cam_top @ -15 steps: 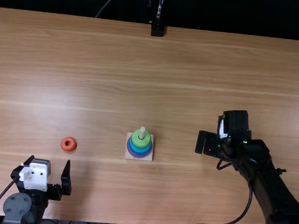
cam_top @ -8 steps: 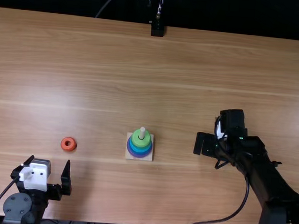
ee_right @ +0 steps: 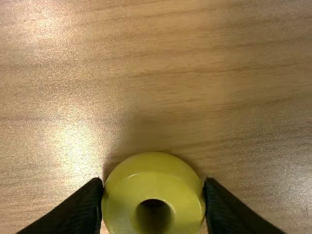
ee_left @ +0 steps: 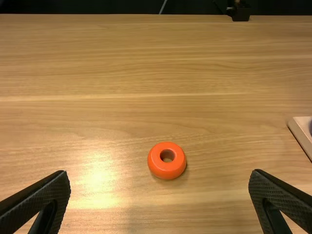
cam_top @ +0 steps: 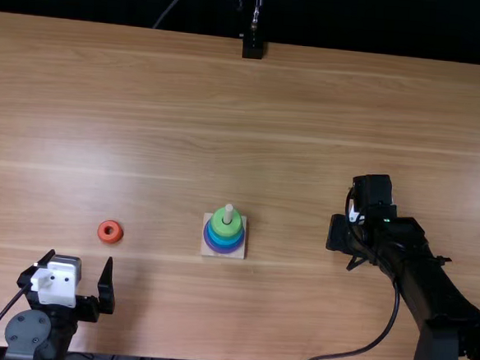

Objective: Build the Hanoi tower: stack the rings onto the peg from bottom to top in this color order: purple, dark blue, light blue, dark green, light green, yellow, orange.

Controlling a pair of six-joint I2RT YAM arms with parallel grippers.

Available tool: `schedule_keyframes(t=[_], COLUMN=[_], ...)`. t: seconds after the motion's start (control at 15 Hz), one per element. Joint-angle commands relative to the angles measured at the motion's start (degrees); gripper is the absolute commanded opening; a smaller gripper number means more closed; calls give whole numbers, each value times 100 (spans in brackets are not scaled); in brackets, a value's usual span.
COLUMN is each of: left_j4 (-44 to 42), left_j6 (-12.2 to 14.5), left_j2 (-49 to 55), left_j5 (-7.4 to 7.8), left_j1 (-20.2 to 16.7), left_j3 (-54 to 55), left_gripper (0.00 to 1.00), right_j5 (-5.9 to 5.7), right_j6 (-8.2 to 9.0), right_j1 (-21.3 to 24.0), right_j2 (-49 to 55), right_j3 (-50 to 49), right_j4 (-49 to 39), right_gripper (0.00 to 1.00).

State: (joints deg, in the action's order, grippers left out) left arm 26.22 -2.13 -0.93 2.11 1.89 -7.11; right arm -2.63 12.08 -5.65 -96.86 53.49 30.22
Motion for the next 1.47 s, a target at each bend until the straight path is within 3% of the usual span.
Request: schedule_keyframes(t=[0.0, 0.33, 0.87, 1.07, 1.4], left_j4=[184, 184, 184, 184, 184], left_j6=[55, 55, 55, 55, 55], left_j2=[93, 93, 93, 93, 93], left_j5=[32, 32, 32, 32, 32], left_j1=[31, 31, 31, 31, 31], left_j3=[711, 711, 711, 711, 711], left_gripper=[100, 100, 100, 100, 100], right_j5=[-169, -137, -137, -127, -137], right_j6=[37, 26, 26, 79, 100], right_j1=[-129, -674, -2089, -2643, -3135], right_j2=[-105, -26, 431, 405, 255], right_j3=[249, 935, 3158, 3949, 4705], right_j4=[-10, 201, 3091, 3386, 3555], right_gripper=[0, 0, 0, 0, 0])
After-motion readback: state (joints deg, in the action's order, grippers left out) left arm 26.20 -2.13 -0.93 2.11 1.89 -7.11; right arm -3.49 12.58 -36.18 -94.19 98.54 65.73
